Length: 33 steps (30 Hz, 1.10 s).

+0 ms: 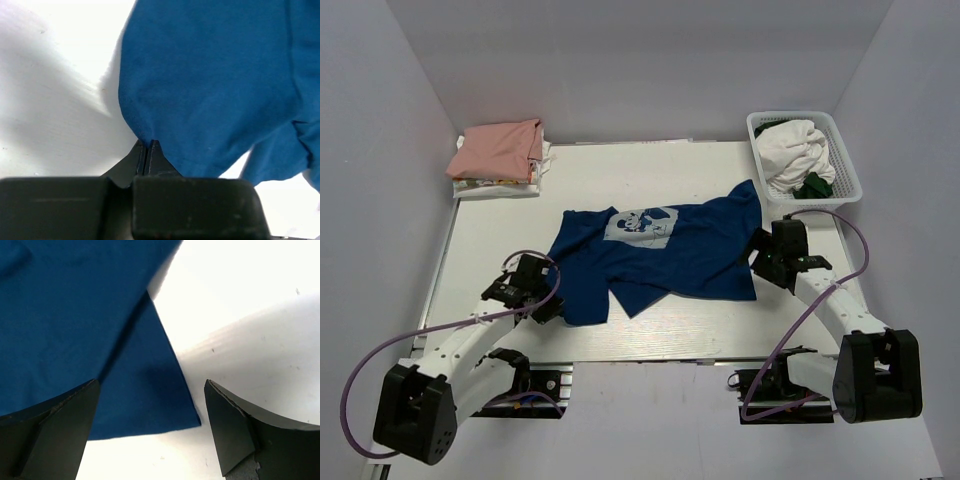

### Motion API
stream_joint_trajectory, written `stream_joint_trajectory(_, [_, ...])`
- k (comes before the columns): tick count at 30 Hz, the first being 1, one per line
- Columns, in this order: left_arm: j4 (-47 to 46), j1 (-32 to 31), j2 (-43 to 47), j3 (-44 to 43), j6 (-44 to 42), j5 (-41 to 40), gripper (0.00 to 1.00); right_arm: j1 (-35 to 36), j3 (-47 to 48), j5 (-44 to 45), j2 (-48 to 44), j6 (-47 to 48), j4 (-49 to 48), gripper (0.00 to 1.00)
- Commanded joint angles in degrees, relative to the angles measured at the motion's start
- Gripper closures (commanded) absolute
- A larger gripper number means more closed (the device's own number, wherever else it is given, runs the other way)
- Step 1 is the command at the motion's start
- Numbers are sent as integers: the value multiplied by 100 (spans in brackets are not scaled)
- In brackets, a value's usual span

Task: Fold and stack the t-shirts
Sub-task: Flatten out the tshirt

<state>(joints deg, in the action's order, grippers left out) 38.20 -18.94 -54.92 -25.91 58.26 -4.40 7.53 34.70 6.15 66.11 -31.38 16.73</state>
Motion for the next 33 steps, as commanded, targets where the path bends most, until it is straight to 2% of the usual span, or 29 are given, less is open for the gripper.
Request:
stream_joint_trajectory(1, [-146, -5, 253, -37, -131, -52, 100, -6, -112, 71, 51, -26, 331, 10])
stream_joint_trajectory(7, [-216, -5, 446, -335, -315, -166, 100, 12, -332, -535, 192, 17, 532, 11])
stream_joint_trajectory(14, [-392, -5, 447, -388, -438, -113, 100, 38, -490, -738, 552, 35, 393, 12])
stream_joint_trajectory(16, [-392, -5, 447, -388, -438, -113, 100, 29, -429, -765, 814, 53, 226, 21])
stream_joint_trajectory(17, [-392, -5, 447, -388, -438, -113, 100, 38, -403, -782, 868, 35, 130, 30])
stream_joint_trajectory(18, [-444, -5, 447, -388, -438, -113, 100, 38, -298, -826, 938, 44, 59, 49])
stream_joint_trajectory(21, [-445, -5, 447, -511, -491, -175, 100, 64, -236, -1045, 1229, 35, 5, 75])
stream_joint_trajectory(23, [-445, -5, 447, -573, -543, -228, 100, 82, -235, -1160, 1290, 52, -56, 86])
stream_joint_trajectory(24, [-445, -5, 394, -625, -544, -280, 100, 99, -235, -1178, 1282, 70, -82, 100])
stream_joint_trajectory(29, [-663, -5, 280, -801, -780, -280, 100, 144, -183, -1414, 1125, 272, -469, 100])
stream_joint_trajectory(33, [-918, -5, 218, -1545, -1141, -288, 100, 231, 273, -1661, 572, 535, -847, 100])
